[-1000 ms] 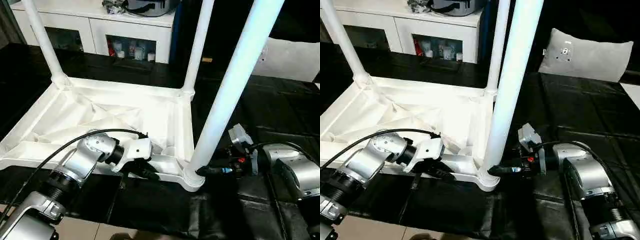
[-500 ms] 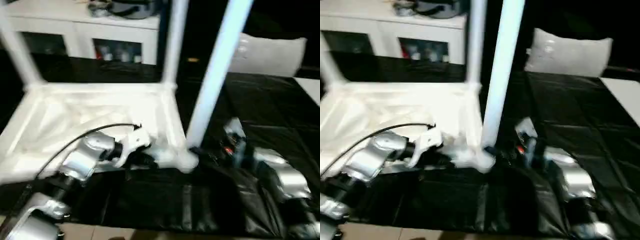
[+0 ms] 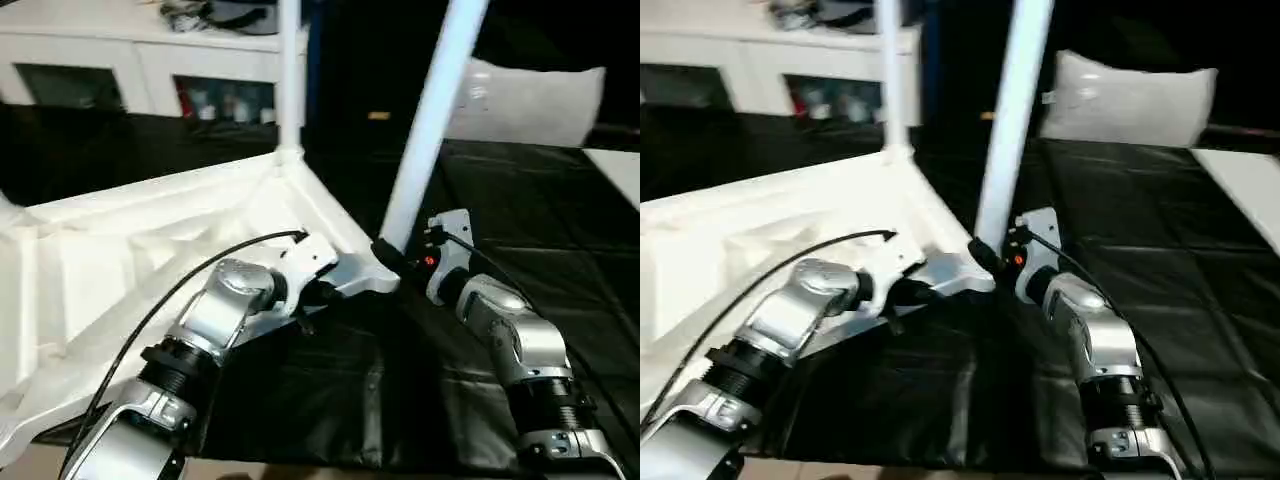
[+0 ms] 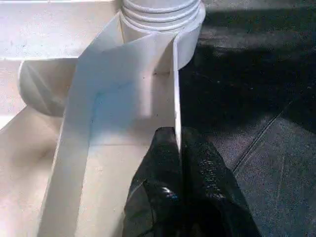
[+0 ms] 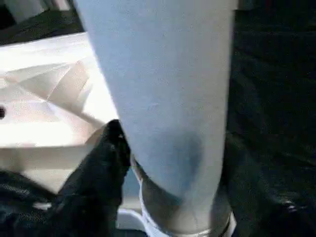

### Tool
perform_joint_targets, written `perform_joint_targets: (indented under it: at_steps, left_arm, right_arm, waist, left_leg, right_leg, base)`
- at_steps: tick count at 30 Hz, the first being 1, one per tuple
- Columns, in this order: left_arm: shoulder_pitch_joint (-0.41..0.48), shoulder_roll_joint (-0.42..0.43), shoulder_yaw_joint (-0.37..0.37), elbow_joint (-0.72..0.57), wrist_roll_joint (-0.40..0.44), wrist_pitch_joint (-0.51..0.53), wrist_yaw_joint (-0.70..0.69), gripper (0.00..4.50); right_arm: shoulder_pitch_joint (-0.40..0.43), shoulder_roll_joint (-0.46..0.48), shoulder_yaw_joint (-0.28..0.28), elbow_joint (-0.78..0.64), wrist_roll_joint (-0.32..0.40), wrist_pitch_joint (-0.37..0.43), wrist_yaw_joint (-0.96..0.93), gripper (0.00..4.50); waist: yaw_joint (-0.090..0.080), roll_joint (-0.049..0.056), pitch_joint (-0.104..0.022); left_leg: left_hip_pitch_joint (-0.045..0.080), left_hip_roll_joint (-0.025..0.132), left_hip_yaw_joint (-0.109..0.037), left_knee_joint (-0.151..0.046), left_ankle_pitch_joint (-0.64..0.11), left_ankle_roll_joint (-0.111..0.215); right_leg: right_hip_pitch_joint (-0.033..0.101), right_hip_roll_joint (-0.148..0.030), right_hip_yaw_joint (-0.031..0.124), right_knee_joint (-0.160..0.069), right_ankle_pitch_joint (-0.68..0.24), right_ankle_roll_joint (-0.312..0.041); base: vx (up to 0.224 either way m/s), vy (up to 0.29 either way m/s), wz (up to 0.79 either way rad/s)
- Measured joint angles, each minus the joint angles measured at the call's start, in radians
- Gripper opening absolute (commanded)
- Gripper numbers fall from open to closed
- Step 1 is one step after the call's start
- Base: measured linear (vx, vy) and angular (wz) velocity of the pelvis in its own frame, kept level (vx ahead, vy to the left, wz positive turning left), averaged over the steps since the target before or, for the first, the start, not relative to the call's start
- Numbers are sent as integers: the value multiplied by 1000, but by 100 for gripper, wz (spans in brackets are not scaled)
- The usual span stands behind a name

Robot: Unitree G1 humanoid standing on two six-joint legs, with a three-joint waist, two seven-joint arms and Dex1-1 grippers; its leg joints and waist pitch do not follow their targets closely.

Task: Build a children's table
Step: Rotate leg to tighten

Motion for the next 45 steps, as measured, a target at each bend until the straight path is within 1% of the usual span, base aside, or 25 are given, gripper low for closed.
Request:
perform_joint_targets:
  at_steps: [1,2,4,5,7,9,12,14,17,19,22,24,25,26,29,30,32,36,37,39,45]
  left_arm:
    - [1,4,-3,0,0,-10,-8,0]
    - [2,9,-4,0,0,-17,-14,0]
    - [3,19,-10,0,0,-34,-28,0]
    - [4,24,-12,0,0,-42,-31,0]
    - [6,46,-23,0,-1,-73,-67,0]
    - [11,89,-40,-3,-8,-123,-128,0]
    - [24,145,-45,-3,-24,-193,-217,0]
    - [25,164,-51,-4,-35,-218,-266,0]
    - [25,193,-64,-8,-44,-241,-330,0]
    - [25,208,-78,-11,-53,-262,-368,0]
    - [25,238,-88,-11,-65,-297,-428,0]
    - [25,250,-91,-11,-66,-316,-463,0]
    - [25,252,-93,-11,-68,-321,-473,0]
    - [25,253,-97,-12,-72,-323,-485,0]
    - [26,255,-99,-15,-73,-323,-489,0]
    - [26,255,-99,-15,-73,-323,-489,0]
    - [25,252,-100,-15,-73,-325,-489,0]
    - [25,249,-103,-15,-74,-331,-496,0]
    - [25,249,-103,-15,-74,-332,-496,0]
    - [26,249,-103,-15,-74,-333,-496,0]
    - [25,247,-104,-15,-76,-331,-499,0]
  right_arm:
    - [5,-23,6,-9,-1,-1,20,305]
    - [8,-34,10,-14,-1,0,35,328]
    - [16,-56,19,-19,1,-7,72,336]
    - [22,-66,21,-18,2,-7,84,348]
    - [33,-104,36,-19,5,-37,151,370]
    - [43,-178,40,-24,15,-67,255,370]
    - [52,-263,44,-61,41,-101,398,370]
    - [58,-290,46,-73,48,-121,466,370]
    - [59,-313,76,-61,61,-154,571,370]
    - [55,-331,90,-37,75,-168,641,344]
    - [47,-368,105,-2,87,-168,738,336]
    - [43,-378,113,13,97,-168,783,307]
    - [43,-380,119,16,99,-168,801,307]
    - [43,-380,126,17,103,-169,822,298]
    - [43,-363,142,20,105,-174,839,271]
    - [43,-355,146,23,105,-175,840,271]
    - [43,-343,162,25,106,-181,849,248]
    - [43,-339,164,25,107,-190,861,219]
    - [43,-339,164,25,107,-191,861,219]
    - [43,-338,164,25,107,-191,863,200]
    - [43,-339,163,22,113,-166,869,190]
  waist:
    - [3,1,0]
    - [4,1,1]
    - [7,2,1]
    - [10,2,1]
    - [15,3,2]
    - [25,4,2]
    - [30,4,2]
    - [33,4,2]
    - [36,4,2]
    - [40,4,2]
    - [48,4,2]
    - [51,4,2]
    - [52,4,2]
    - [54,4,2]
    - [54,4,2]
    - [54,4,2]
    - [56,4,2]
    - [61,4,2]
    - [61,4,2]
    - [62,4,2]
    - [65,3,2]
  left_leg:
    - [0,0,0,0,0,0]
    - [0,0,0,0,0,0]
    - [0,0,0,-1,0,0]
    - [0,0,0,0,0,0]
    - [0,0,0,0,0,0]
    - [1,0,0,1,0,0]
    - [1,0,0,1,0,0]
    - [1,0,0,1,0,0]
    - [1,0,0,3,0,1]
    - [1,0,0,4,0,1]
    - [1,0,0,4,0,1]
    - [1,0,0,4,0,1]
    - [1,0,0,4,0,1]
    - [1,0,0,4,0,1]
    - [1,1,0,5,0,1]
    - [1,1,0,5,0,1]
    - [1,1,0,5,0,1]
    - [1,0,0,5,-1,1]
    - [1,0,0,5,-1,1]
    - [1,0,0,5,0,1]
    - [1,1,0,5,0,1]
  right_leg:
    - [0,0,0,0,0,0]
    - [0,0,0,0,0,0]
    - [0,0,0,0,0,0]
    - [0,0,0,0,0,0]
    - [0,0,0,-1,-1,1]
    - [0,0,0,-1,-3,5]
    - [0,0,0,0,-3,4]
    - [1,0,0,0,-2,4]
    - [1,-1,0,0,0,0]
    - [1,-1,0,0,0,0]
    - [1,-1,0,0,0,-1]
    - [1,-1,0,0,0,0]
    - [1,-1,0,0,0,0]
    - [0,-1,0,0,0,0]
    - [0,-1,0,0,0,-1]
    - [0,-1,0,0,1,-1]
    - [0,-1,-1,0,0,-1]
    - [0,-1,-1,0,0,0]
    - [0,-1,-1,0,0,0]
    - [0,-1,-1,0,0,0]
    - [0,-1,-1,1,0,0]
  base:
    - [0,0,0]
    - [0,0,0]
    - [0,0,0]
    - [0,0,0]
    - [0,0,0]
    - [0,0,0]
    - [0,0,0]
    - [0,0,0]
    - [0,0,0]
    - [0,0,0]
    - [0,0,0]
    - [0,0,0]
    - [0,0,0]
    - [0,0,0]
    - [0,0,0]
    - [0,0,0]
    - [0,0,0]
    - [0,0,0]
    - [0,0,0]
    - [0,0,0]
    - [0,0,0]
